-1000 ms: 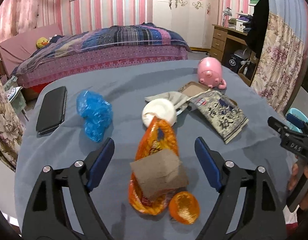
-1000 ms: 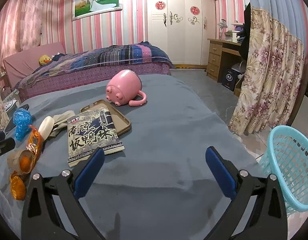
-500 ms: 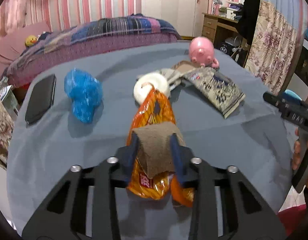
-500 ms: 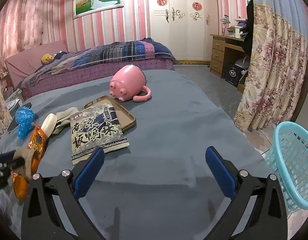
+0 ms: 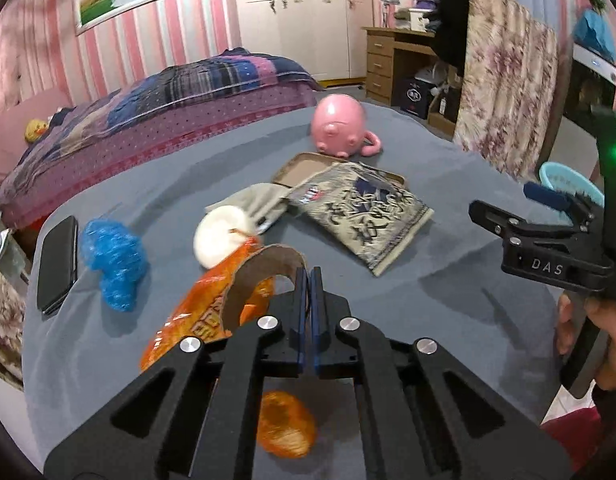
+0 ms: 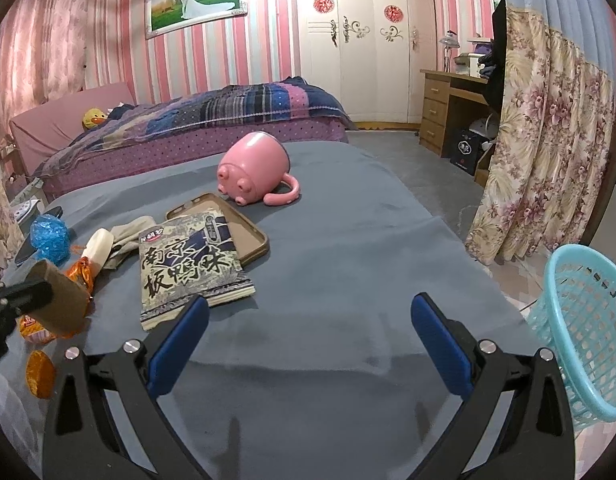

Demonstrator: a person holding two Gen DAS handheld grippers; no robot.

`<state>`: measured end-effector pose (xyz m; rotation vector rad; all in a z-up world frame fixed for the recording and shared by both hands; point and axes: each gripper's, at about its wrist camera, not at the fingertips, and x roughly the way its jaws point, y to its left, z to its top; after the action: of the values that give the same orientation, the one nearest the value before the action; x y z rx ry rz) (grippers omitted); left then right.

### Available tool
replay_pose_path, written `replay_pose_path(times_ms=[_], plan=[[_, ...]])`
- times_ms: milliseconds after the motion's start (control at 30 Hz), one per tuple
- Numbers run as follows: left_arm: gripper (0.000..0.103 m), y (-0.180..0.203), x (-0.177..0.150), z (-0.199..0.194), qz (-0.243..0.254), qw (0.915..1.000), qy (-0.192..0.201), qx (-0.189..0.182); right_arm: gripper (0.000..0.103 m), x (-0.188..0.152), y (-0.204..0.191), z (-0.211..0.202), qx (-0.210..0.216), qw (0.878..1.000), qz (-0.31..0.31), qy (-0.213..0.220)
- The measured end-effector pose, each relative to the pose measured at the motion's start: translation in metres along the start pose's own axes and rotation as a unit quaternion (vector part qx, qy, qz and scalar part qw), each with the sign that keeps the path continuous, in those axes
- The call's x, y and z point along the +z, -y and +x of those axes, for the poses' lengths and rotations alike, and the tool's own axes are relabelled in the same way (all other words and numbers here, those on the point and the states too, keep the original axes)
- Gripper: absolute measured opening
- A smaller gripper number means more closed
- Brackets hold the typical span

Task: Collect trash
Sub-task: 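Grasp the orange peel with the right tool while the left tool holds the cardboard tube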

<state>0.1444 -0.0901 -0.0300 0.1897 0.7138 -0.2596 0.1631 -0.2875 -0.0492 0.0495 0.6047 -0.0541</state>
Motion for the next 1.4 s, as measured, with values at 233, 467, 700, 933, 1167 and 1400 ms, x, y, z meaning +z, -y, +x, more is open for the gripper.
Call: replay_pose_path(times_ms=[233, 467, 700, 933, 1167, 1400], plan=[[0.0, -0.009, 0.008, -0.022, 0.003, 0.9992, 0.026, 0.032, 0.099, 0.004, 0.001, -0.002, 0.009, 1.0, 0.004, 0.004], [0.0, -0.061, -0.007, -0.04, -0.038, 0.9958, 0.028, 0.078, 0.099, 0.0, -0.029, -0.006, 0.044, 0.999, -0.017, 0.004], [0.0, -0.109, -0.036, -0.047, -0.076, 0.991, 0.022, 0.108, 0.099, -0.013, -0.074, -0.019, 0.101, 0.994, -0.037, -0.003], [0.0, -0.134, -0.062, -0.065, -0.112, 0.9876, 0.028, 0.107, 0.099, -0.026, -0.122, -0.047, 0.14, 0.987, -0.079, 0.009], [0.0, -0.146, -0.096, -0.082, -0.144, 0.9844, 0.024, 0.099, 0.099, -0.05, -0.16, -0.056, 0.157, 0.981, -0.117, -0.006], [0.0, -0.157, -0.112, -0.095, -0.169, 0.9815, 0.029, 0.085, 0.084, -0.072, -0.188, -0.052, 0.156, 0.974, -0.159, -0.025]])
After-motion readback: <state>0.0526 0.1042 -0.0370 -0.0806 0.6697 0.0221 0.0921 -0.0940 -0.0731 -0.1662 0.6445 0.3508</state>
